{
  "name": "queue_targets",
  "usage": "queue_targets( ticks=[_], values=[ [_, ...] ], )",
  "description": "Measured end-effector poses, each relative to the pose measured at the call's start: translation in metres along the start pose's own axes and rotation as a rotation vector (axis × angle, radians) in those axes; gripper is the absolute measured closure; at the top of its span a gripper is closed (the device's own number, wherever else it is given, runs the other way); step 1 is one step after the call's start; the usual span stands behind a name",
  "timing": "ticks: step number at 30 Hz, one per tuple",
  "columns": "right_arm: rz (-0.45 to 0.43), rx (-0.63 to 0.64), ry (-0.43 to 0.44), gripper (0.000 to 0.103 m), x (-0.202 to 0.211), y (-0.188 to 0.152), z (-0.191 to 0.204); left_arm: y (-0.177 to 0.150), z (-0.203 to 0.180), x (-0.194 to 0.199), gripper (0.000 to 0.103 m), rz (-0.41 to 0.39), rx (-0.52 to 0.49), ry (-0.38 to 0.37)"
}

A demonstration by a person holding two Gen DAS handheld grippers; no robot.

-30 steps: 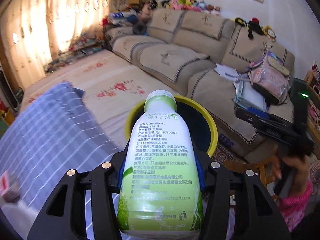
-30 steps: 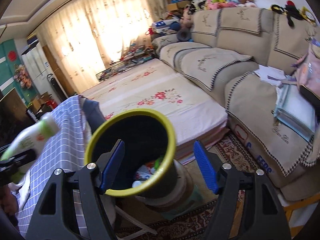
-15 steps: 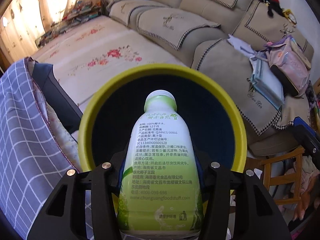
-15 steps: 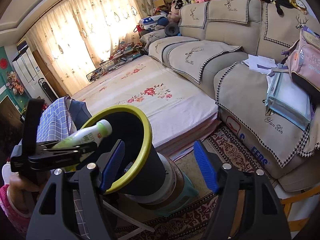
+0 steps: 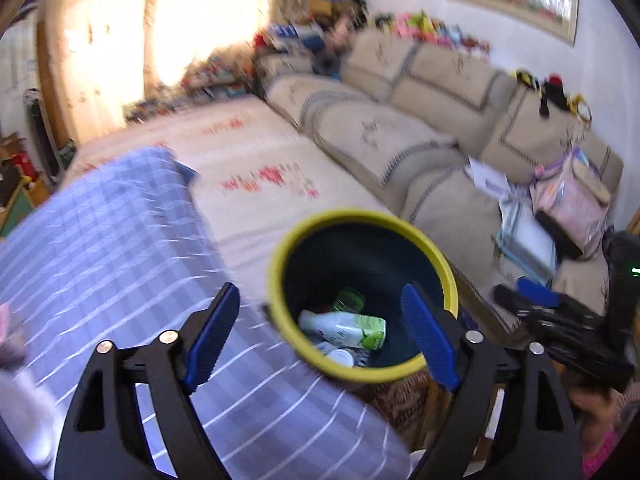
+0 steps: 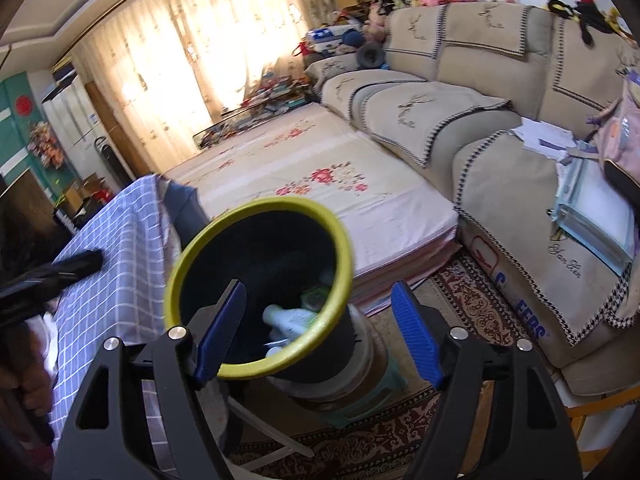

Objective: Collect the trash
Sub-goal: 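Grasp the white cloth beside the paper cups with the right gripper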

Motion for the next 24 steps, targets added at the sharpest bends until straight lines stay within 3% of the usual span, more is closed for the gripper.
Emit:
queue_targets(
  ticks=[4,9,13,17,24],
  values=[
    [0.035,0.11,0.064,0.032,-0.009,-0.006,0.051,-0.039,0.038,0.068,0.016,-0.103,0.068,0.047],
    [0.09,0.307,0.177,0.032,-0.021,-0.024,0.142,-0.104,0.095,0.141,0.015,-0.207,0.202,0.2],
    [0.138,0.452,0.251,0.032,-0.029,-0.046,0.21,-0.156,0.14,0.182,0.014,-0.238,0.323,0.32],
    [0.188,0.568,0.304,0.032,-0.039,-0.069,0.27,-0.201,0.178,0.207,0.014,-0.24,0.412,0.402],
    [0.266,0.774,0.314,0.019,-0.055,-0.106,0.351,-0.25,0.219,0.226,0.014,-0.231,0.502,0.423]
  ],
)
Point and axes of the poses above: each gripper's, at about its wrist camera, not at the fingertips, and x roughly against the way its jaws point, z to its left, y to its top, the point moved 2 cm from there along -x, roughly the way its jaws point, and after that the axes turned 13 degrees about z, right-handed, at the moved point
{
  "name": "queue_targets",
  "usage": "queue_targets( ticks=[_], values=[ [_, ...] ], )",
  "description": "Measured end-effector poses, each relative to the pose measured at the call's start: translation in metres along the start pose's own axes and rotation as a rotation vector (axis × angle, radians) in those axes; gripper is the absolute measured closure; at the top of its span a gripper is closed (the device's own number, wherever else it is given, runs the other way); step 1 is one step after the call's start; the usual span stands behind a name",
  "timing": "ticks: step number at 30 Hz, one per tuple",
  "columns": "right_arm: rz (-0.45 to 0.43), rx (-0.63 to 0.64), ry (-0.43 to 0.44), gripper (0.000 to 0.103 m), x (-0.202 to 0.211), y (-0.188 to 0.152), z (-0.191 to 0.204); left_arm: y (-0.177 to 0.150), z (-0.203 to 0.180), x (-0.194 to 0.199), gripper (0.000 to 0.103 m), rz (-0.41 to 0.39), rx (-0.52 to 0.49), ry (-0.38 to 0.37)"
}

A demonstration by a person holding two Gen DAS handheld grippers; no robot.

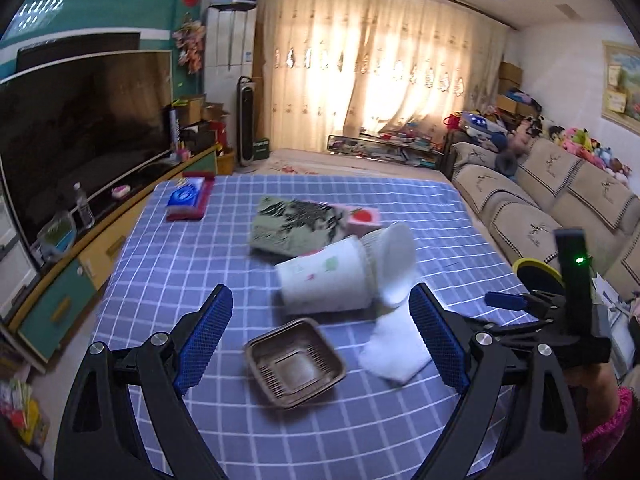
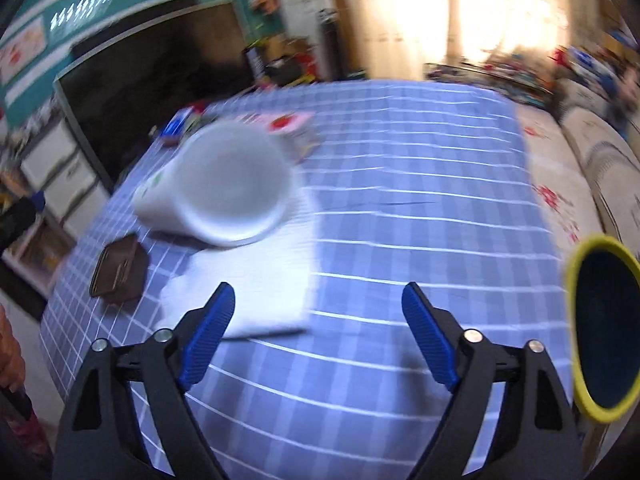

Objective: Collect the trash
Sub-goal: 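Grasp the white cloth beside the paper cups with the right gripper, then carry the white cloth over the bin and open the right gripper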

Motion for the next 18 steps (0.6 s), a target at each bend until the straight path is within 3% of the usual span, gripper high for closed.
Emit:
queue_targets(
  ticks=[3,6,8,9,10,11,12,13,18],
  values=[
    [0.06,0.084,-0.074,0.014,-0.02,0.007,0.025,-0.004,0.012,-0.003,0.014,0.006,0.016,-0.015],
    [0.084,0.104,-0.072,0.013,-0.032,0.006,0.035,-0.009,0.012,-0.008,0.014,0.015,0.019,-0.032],
    [0.069,0.105,-0.096,0.019,-0.032,0.004,0.036,-0.01,0.007,-0.01,0.014,0.02,0.018,-0.039],
    [0.061,0.098,-0.092,0.031,-0.029,0.005,0.035,-0.011,0.007,-0.012,0.014,0.022,0.019,-0.043],
    [0.056,0.087,-0.095,0.05,-0.027,0.005,0.033,-0.01,0.006,-0.014,0.014,0.024,0.021,-0.046],
    [0.055,0.074,-0.09,0.06,-0.025,0.007,0.03,-0.011,0.007,-0.017,0.014,0.028,0.025,-0.051],
    [0.061,0.062,-0.067,0.079,-0.024,0.008,0.026,-0.01,0.008,-0.02,0.014,0.033,0.03,-0.056],
    [0.068,0.056,-0.046,0.09,-0.023,0.009,0.025,-0.011,0.009,-0.021,0.014,0.037,0.034,-0.059],
    [0.067,0.069,-0.03,0.093,-0.013,0.008,0.033,-0.016,0.013,-0.025,0.014,0.05,0.048,-0.07]
  ],
)
Point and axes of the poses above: each gripper's, at about its wrist camera, not at the fingertips, and x roughly against the way its jaws point, z to its left, y to its top, the point moved 2 cm from there along -x, roughly the way its jaws point, and after that the axes turned 13 degrees about z, right-handed, at the moved point
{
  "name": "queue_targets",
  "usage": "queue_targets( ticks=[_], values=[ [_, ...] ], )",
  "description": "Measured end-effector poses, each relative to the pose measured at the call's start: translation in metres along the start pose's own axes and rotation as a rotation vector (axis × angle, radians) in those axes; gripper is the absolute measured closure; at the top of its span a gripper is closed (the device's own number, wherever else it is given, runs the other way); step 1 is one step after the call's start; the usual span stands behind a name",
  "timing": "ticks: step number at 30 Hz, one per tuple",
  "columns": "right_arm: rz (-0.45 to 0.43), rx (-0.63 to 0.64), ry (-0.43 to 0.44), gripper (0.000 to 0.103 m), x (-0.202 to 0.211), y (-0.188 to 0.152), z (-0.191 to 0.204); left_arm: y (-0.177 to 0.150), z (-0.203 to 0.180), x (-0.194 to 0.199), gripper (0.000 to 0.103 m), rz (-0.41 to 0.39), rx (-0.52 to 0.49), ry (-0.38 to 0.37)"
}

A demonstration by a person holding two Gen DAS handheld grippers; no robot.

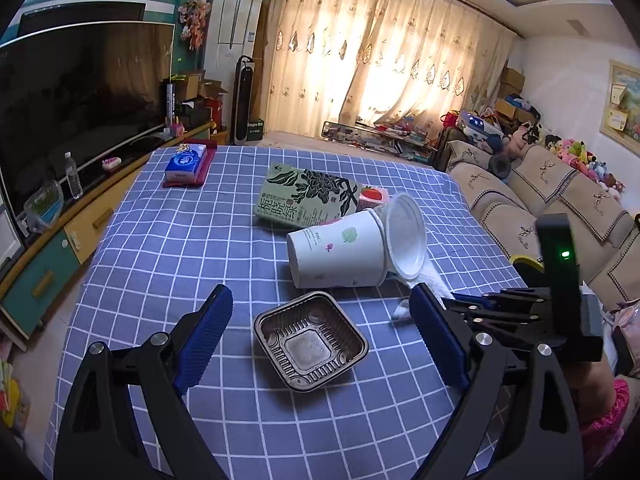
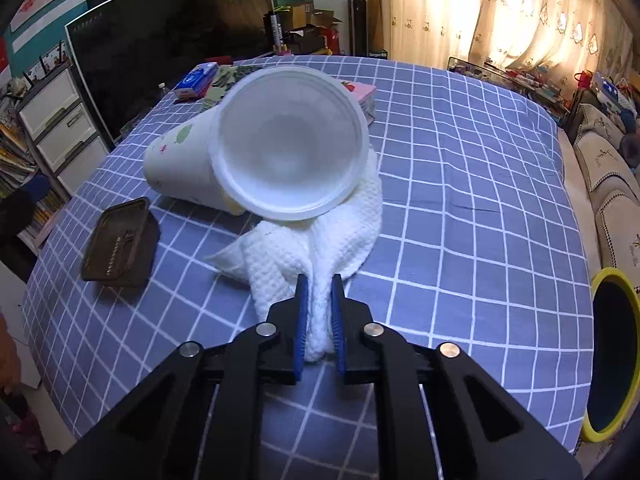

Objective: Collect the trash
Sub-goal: 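Carry the white cloth over the bin and open the right gripper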

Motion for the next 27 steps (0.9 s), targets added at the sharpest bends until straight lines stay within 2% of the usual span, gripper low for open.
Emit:
queue_targets(
  ticks=[4,9,16,21,27],
  values=[
    [-0.038,0.0,0.042,0.093,0.025,-0.004,0.0,-0.002,0.004,0.0,0.014,0.0,0.007,0.004],
    [-0.073,-0.005,0.137,0.093,0.059,-0.013,-0.005,-0.004,0.007,-0.003,0.014,0.005,0.015,0.003],
    [-0.11,-0.031,0.223,0.092,0.085,-0.028,-0.017,-0.008,-0.003,-0.01,0.014,0.022,-0.016,-0.008],
    [-0.17,-0.118,0.173,0.091,0.104,-0.039,-0.047,-0.009,-0.011,-0.022,0.014,0.057,-0.035,-0.012],
    [-0.217,-0.346,-0.02,0.088,0.114,-0.063,-0.125,-0.008,-0.022,-0.035,0.014,0.086,-0.054,-0.018]
  ],
)
Point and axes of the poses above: each gripper's, at about its wrist camera, not at the fingertips, and x roughly against the way its jaws point, z to its left, y to its top, the point moved 2 cm from there along -x, roughly the way its jaws point, and after that the axes turned 13 degrees about z, right-handed, at the moved point
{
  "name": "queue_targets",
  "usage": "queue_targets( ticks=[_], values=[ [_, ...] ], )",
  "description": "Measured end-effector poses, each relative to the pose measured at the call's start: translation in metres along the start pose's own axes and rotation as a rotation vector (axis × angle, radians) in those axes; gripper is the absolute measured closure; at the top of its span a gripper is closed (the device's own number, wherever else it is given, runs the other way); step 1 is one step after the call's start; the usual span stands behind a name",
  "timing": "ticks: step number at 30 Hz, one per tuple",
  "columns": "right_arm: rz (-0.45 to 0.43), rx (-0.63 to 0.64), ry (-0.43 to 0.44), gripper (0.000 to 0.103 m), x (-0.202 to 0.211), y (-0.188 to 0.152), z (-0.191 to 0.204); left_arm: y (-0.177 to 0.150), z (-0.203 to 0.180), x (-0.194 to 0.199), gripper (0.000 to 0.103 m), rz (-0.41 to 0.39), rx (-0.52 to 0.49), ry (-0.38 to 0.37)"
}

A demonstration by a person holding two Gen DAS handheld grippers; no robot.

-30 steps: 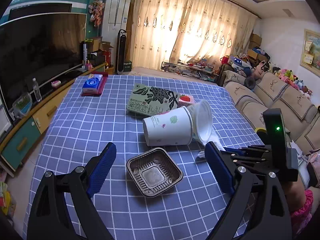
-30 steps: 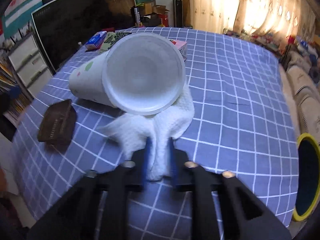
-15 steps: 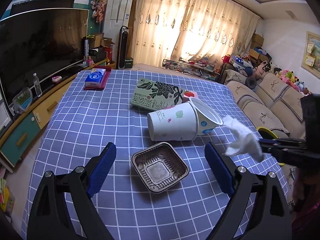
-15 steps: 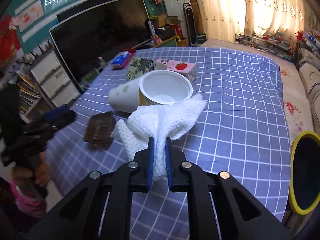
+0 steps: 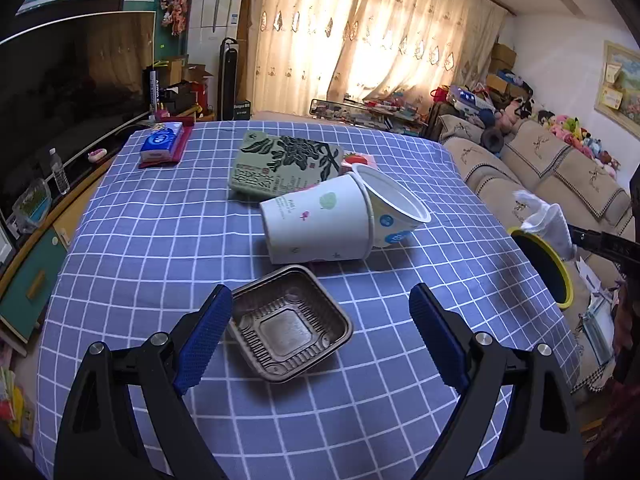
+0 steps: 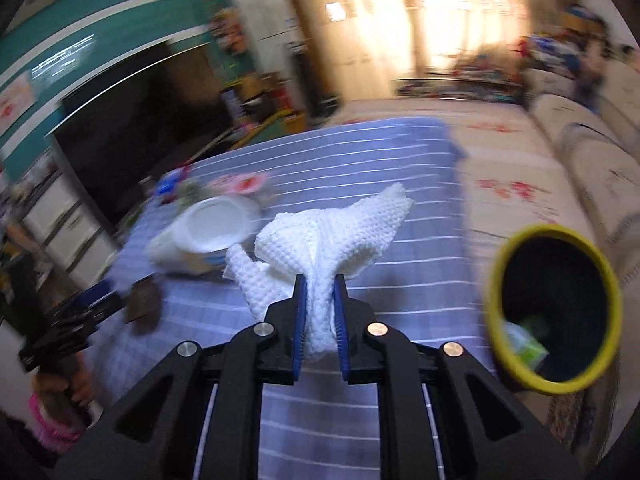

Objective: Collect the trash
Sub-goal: 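Carry the white cloth over the bin and open the right gripper, then grasp the brown plastic tray by its rim with the left gripper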

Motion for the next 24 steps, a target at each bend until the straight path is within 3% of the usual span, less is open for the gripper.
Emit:
queue_targets(
  ticks=[6,14,17,19,24],
  values=[
    [-0.015,-0.208,-0.218,0.087,-0.007,-0.002,-0.087,0.002,-0.015,-0.012,0.014,0.025,-0.037,0.008],
    [0.072,-0.341,-0.376,0.084,-0.049,-0.005,-0.165,0.003,-0.02,-0.032,0.014,0.089,-0.031,0.035],
    [0.096,-0.358,-0.409,0.062,-0.063,-0.005,-0.18,0.003,-0.02,-0.038,0.014,0.103,-0.03,0.039],
    [0.092,-0.36,-0.451,0.043,-0.067,-0.006,-0.185,0.003,-0.021,-0.041,0.014,0.111,-0.031,0.043],
    [0.068,-0.352,-0.448,0.039,-0.063,-0.007,-0.178,0.003,-0.022,-0.045,0.014,0.119,-0.031,0.044]
  ],
)
Point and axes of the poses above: each gripper's, at about its wrist camera, not at the fingertips, and x roughly against the way its jaws point, z to its left, y to its top, the point moved 2 cm from there along -x, roughly the way its jaws point, and after that the axes turned 13 degrees about z, right-handed, at the moved point
